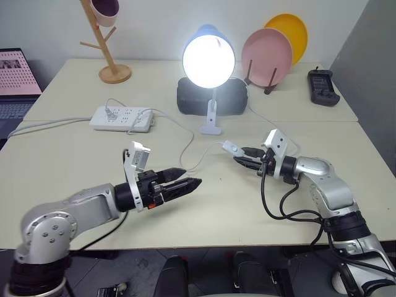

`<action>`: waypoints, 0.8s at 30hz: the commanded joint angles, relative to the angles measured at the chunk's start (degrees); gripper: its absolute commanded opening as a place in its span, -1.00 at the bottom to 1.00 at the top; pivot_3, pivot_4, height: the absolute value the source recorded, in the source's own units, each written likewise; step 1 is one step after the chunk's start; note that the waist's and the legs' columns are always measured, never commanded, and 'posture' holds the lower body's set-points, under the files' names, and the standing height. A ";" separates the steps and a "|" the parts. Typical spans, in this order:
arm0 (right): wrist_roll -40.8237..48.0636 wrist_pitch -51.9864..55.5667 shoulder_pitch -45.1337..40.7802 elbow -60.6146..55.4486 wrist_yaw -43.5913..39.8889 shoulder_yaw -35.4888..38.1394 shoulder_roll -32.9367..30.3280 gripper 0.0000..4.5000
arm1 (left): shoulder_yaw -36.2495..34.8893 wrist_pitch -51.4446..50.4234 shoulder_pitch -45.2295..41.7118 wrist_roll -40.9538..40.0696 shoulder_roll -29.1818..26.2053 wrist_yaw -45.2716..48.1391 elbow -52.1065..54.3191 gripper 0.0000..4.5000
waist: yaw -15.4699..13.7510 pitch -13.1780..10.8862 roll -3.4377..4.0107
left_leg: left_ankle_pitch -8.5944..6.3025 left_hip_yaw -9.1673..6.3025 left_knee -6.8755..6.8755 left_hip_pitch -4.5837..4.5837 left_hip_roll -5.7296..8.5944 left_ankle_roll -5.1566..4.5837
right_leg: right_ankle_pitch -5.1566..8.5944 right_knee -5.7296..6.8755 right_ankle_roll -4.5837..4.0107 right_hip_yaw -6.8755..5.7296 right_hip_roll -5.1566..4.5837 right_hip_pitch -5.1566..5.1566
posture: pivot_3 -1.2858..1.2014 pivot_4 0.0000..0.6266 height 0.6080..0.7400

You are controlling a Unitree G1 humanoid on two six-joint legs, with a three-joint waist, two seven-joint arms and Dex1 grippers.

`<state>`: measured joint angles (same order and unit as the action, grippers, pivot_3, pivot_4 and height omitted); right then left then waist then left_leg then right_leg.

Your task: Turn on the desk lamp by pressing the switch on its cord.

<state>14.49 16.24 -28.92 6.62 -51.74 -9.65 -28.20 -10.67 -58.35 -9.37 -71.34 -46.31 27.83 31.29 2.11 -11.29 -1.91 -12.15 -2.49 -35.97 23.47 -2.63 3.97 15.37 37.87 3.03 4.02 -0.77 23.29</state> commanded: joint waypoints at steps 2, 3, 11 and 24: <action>-4.47 -5.05 -2.28 6.37 -5.27 -3.39 -1.66 -0.51 | 4.40 12.86 -1.74 18.05 -6.73 12.78 2.72 0.99 | -0.21 0.00 0.01 | 0.00 0.04 0.03 0.00 0.00 0.00 | 0.00 -0.04 -0.01 0.01 -0.01 0.00 | 0.03 -0.52 1.00; -4.62 -5.00 -2.28 6.95 -5.87 -3.66 -1.65 -0.51 | 6.22 15.95 -1.60 22.55 -8.02 14.56 2.38 0.99 | -0.23 0.00 0.01 | 0.00 0.03 0.07 0.00 -0.01 0.00 | 0.00 -0.06 -0.01 0.00 -0.01 0.00 | 0.03 -0.52 1.00; -6.33 -4.86 -0.18 7.03 -8.70 -4.24 -3.30 0.29 | 8.71 25.78 -4.49 34.43 -7.35 20.28 -3.94 1.00 | -0.23 -0.04 0.07 | -0.01 0.10 0.19 0.04 -0.07 0.00 | -0.15 -0.07 0.27 0.00 0.00 0.09 | 0.03 -0.52 1.00; 8.04 15.93 8.09 -23.26 -7.50 11.48 -15.69 0.98 | 2.77 22.59 -6.57 35.67 -13.15 29.23 -15.42 1.00 | -0.24 -0.06 0.10 | -0.01 0.01 0.11 0.32 -0.09 -0.01 | -0.16 0.06 0.32 -0.08 0.01 0.35 | 0.03 -0.52 1.00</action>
<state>19.33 28.97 -20.74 -11.75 -61.46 -4.21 -42.50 -5.60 -36.06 -14.52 -37.23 -57.17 55.25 17.90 1.87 -11.35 -1.81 -12.16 -2.48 -35.87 23.78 -2.71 3.97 15.20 37.94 3.34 3.95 -0.76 23.63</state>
